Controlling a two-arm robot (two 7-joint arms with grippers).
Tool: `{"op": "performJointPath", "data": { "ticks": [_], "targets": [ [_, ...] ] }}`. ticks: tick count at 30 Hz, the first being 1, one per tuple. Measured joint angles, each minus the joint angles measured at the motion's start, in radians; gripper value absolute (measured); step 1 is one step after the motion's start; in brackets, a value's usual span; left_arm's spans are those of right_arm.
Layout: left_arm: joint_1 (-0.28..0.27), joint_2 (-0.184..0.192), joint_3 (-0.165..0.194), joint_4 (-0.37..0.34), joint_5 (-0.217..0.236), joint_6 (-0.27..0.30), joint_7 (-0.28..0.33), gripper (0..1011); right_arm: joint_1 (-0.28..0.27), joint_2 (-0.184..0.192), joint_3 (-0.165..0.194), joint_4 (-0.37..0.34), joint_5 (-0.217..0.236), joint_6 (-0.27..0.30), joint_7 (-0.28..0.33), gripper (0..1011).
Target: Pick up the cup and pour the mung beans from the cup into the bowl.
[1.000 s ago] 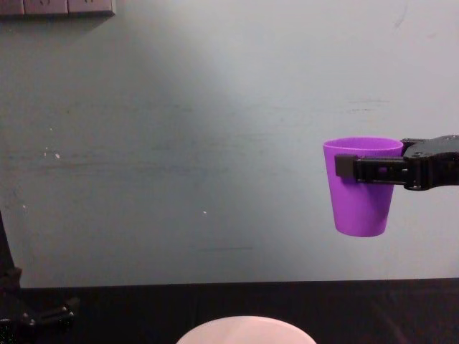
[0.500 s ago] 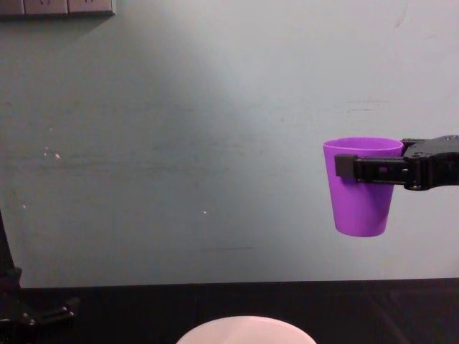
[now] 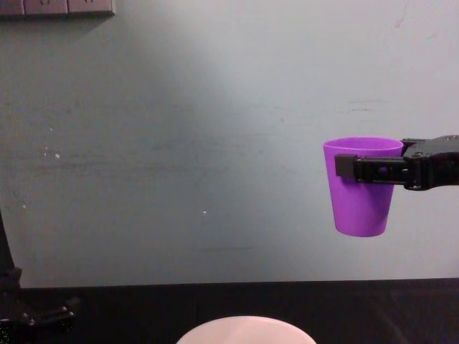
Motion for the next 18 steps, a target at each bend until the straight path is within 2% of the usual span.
{"op": "performJointPath", "data": {
  "ticks": [18],
  "targets": [
    [0.000, 0.000, 0.000, 0.000, 0.000, 0.000, 0.000, 1000, 0.000, 0.000, 0.000, 0.000, 0.000, 0.000, 0.000, 732]
  ]
}}
